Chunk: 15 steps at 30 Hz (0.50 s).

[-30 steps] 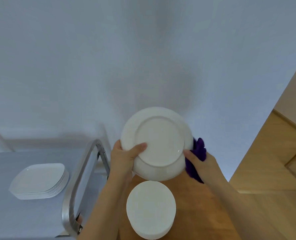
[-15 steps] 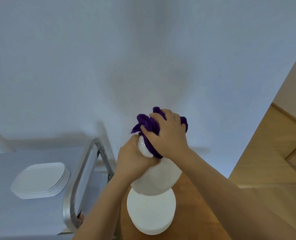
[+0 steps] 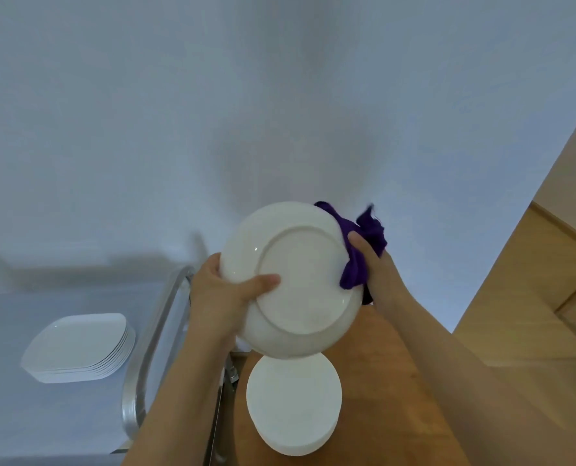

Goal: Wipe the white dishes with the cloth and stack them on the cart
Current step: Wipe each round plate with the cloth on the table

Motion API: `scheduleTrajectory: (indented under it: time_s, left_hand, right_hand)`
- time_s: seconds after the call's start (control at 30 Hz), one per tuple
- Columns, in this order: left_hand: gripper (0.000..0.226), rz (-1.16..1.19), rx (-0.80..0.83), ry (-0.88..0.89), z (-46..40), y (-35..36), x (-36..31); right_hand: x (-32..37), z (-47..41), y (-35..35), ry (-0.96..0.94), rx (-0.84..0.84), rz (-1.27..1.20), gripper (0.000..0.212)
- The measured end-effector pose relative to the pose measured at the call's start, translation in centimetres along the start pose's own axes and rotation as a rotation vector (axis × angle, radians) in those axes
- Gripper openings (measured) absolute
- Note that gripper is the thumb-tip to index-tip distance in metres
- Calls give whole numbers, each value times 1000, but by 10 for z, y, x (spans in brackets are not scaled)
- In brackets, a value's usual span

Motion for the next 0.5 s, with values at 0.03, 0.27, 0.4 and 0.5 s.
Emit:
scheduleTrajectory:
  time_s: [0.03,0.27,0.4,0.5]
  left_hand:
    - [60,61,-25,-7,-1,2,2]
    - [45,426,-183,-32,6,33,29]
    - [56,431,-108,-45,14,36,35]
    - [61,683,287,-114,16,40,34]
  right_hand:
    - [-6,3,-1,-9,-42,-35,50]
    - [-43,21,6,17,-313,-272,22]
    - [-44,17,2,59,-297,-361,34]
    - [-42,6,-10,134,-171,-594,55]
Point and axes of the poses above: each hand's wrist, its own z-axis away from the middle knuckle, its own y-axis out of the palm, x = y × z, the point moved 5 cm from there along -z, towards the middle knuckle, and after that the axes turned 12 degrees about x, right-handed, at the moved point
